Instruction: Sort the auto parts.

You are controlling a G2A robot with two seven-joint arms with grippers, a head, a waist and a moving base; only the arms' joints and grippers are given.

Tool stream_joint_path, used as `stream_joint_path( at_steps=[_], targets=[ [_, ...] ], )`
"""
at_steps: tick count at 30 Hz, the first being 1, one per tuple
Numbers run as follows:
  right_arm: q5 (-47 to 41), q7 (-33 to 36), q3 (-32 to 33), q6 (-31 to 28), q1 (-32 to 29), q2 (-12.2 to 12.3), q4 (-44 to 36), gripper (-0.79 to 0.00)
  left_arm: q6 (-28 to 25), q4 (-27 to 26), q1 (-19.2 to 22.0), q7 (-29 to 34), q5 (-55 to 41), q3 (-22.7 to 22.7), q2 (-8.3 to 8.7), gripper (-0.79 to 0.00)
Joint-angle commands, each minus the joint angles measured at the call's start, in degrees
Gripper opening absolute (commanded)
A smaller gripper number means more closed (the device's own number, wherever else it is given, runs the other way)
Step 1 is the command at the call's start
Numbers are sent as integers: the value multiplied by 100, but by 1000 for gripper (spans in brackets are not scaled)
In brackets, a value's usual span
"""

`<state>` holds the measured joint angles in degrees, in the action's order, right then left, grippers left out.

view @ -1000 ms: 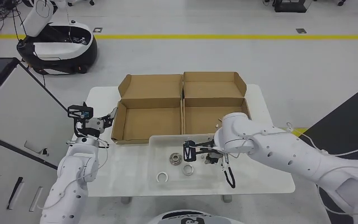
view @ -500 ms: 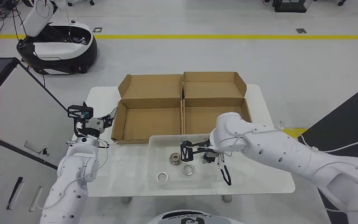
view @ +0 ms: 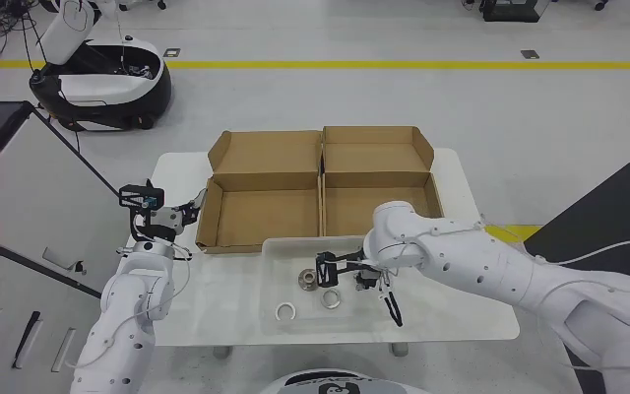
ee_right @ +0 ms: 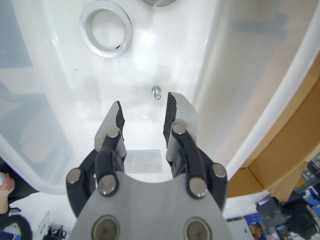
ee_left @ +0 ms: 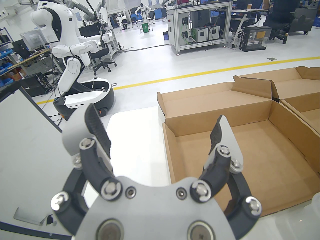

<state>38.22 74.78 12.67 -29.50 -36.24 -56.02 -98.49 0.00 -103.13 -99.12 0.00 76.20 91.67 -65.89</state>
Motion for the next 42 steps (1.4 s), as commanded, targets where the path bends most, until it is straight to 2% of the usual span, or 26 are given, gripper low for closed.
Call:
stream_joint_path(
  at_steps=[1, 42],
  targets=[
    [22, 7, -38, 7, 13, -14, 26, -397, 0, 0, 0, 0, 0, 0, 0, 0],
    [250, -30, -62, -30, -84, -238, 402, -419, 0, 0, 0, 0, 0, 0, 0, 0]
  ],
)
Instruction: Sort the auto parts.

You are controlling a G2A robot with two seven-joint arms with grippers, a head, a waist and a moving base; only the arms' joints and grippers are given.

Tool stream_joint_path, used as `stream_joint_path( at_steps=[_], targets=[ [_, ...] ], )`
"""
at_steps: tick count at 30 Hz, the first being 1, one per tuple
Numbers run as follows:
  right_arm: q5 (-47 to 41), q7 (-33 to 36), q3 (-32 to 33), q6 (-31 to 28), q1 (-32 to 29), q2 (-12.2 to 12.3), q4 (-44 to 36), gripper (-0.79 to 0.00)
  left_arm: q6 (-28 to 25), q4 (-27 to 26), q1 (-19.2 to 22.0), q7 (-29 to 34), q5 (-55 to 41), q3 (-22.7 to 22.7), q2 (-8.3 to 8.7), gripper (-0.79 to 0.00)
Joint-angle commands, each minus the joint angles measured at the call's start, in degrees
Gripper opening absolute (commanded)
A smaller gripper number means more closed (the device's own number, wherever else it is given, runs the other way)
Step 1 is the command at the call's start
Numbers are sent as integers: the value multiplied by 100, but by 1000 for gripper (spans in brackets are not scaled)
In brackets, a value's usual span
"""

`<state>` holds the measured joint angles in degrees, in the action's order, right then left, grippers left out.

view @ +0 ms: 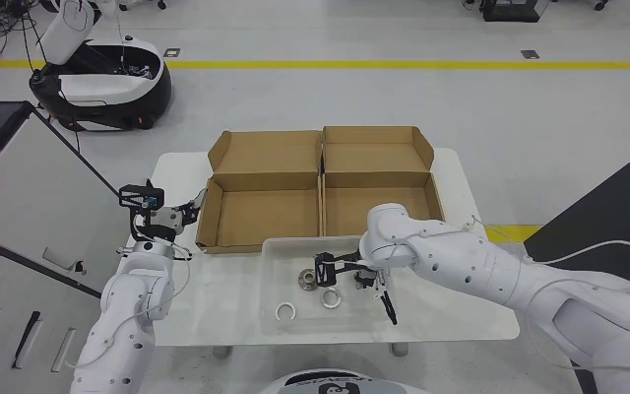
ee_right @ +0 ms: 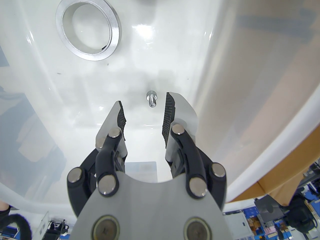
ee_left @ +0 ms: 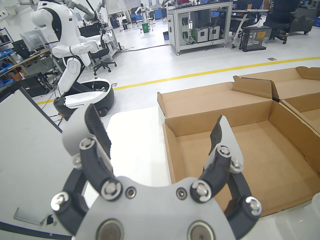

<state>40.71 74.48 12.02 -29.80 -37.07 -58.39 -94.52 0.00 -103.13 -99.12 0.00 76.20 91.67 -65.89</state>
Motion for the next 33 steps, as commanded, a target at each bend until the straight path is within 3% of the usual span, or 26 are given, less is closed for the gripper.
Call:
stream_joint_path(
  at_steps=[1, 4, 31, 33],
  targets=[
    [3, -2, 4, -2, -2, -3, 10, -419, 0, 0, 0, 0, 0, 0, 0, 0],
    [8, 0, 16, -1, -9, -6, 22, -465, 0, 0, 0, 0, 0, 0, 0, 0],
    [-33, 12, -69, 12, 16, -3, 61, -517, 0, 0, 0, 0, 0, 0, 0, 0],
    [-48, 16, -71, 16, 17, -1, 69, -576, 0, 0, 0, 0, 0, 0, 0, 0]
  ],
)
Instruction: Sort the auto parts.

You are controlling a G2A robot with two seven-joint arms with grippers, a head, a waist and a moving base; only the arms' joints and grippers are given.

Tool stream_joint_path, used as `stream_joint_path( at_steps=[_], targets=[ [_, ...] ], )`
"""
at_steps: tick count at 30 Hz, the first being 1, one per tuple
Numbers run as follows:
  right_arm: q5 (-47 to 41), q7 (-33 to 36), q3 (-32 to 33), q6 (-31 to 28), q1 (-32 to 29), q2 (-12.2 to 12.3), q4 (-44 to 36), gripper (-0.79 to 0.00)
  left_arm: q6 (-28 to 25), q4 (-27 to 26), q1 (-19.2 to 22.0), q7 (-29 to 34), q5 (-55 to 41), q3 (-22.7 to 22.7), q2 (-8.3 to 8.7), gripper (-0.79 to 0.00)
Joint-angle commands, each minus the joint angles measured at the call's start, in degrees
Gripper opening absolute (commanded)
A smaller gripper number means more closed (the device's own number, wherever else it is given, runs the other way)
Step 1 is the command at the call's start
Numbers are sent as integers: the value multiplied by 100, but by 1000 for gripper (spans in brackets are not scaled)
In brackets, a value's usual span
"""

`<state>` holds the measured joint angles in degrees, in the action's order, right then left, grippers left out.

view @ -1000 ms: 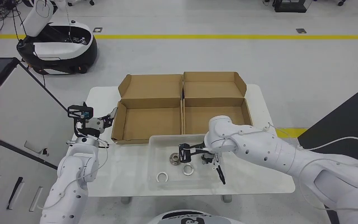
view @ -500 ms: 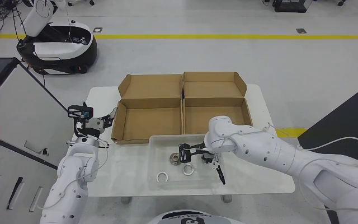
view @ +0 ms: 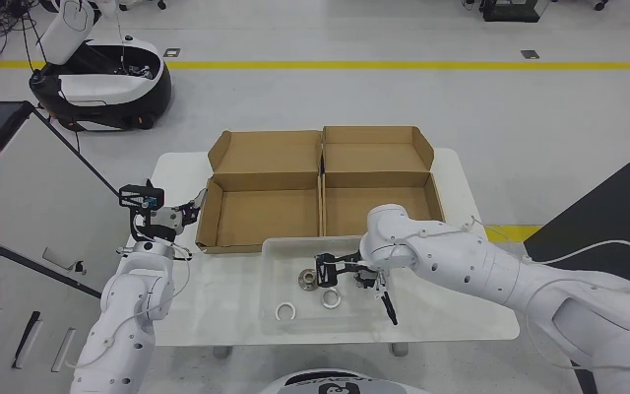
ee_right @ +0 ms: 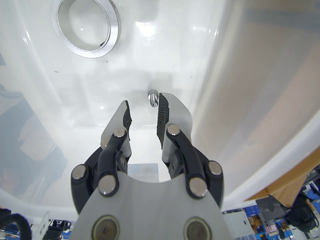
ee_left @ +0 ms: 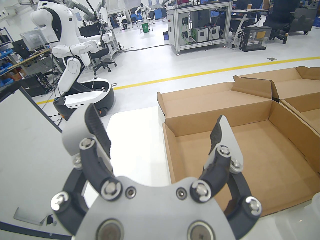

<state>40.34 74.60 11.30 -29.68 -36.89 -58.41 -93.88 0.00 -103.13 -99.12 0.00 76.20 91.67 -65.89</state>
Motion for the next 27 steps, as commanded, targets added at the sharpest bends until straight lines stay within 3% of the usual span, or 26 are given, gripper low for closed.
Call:
stream_joint_path(
  at_steps=[1, 3, 13, 27],
  targets=[
    [-4, -1, -3, -1, 4, 1, -2, -690, 0, 0, 0, 0, 0, 0, 0, 0],
    [-13, -4, -8, -4, 5, 3, 5, -785, 0, 0, 0, 0, 0, 0, 0, 0],
    [-103, -5, 53, -5, 69, 38, 21, -785, 0, 0, 0, 0, 0, 0, 0, 0],
    [-544, 73, 438, 73, 301, 286, -272, -785, 0, 0, 0, 0, 0, 0, 0, 0]
  ],
)
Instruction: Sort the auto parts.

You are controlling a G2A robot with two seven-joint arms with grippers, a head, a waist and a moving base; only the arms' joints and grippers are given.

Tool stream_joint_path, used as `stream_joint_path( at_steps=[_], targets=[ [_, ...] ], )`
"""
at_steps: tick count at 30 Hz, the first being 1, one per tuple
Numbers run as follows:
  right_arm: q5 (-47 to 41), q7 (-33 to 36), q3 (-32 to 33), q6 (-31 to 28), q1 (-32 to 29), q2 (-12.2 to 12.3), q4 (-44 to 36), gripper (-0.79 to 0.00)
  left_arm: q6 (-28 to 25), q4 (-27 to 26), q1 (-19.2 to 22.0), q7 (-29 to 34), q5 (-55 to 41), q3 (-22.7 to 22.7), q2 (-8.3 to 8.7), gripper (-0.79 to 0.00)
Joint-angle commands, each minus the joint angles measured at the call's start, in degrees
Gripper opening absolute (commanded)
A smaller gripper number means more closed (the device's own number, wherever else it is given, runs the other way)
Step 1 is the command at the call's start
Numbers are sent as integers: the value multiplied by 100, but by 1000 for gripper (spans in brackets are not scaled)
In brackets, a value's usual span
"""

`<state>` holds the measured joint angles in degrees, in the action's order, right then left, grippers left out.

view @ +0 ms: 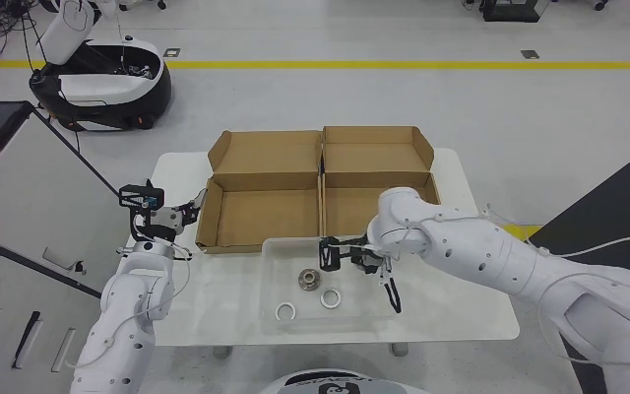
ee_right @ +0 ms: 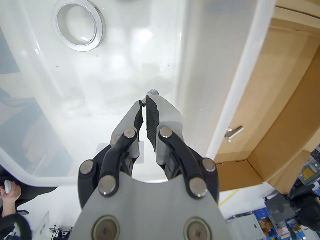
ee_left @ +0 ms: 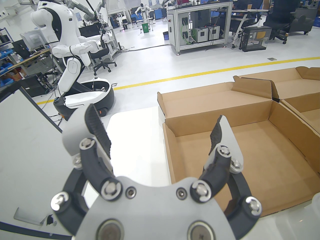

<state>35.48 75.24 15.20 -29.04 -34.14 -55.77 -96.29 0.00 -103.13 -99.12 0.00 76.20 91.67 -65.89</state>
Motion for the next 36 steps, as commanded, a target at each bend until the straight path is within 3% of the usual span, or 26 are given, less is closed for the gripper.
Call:
stream_joint_path(
  at_steps=[1, 26, 36],
  targets=[
    [-103, 24, 92, 24, 61, 49, -78, -785, 0, 0, 0, 0, 0, 0, 0, 0],
    [-1813, -10, 748, -10, 682, 703, -1006, -785, 0, 0, 0, 0, 0, 0, 0, 0],
    [-3748, -348, 1505, -299, 407, 955, -773, -785, 0, 0, 0, 0, 0, 0, 0, 0]
  ],
)
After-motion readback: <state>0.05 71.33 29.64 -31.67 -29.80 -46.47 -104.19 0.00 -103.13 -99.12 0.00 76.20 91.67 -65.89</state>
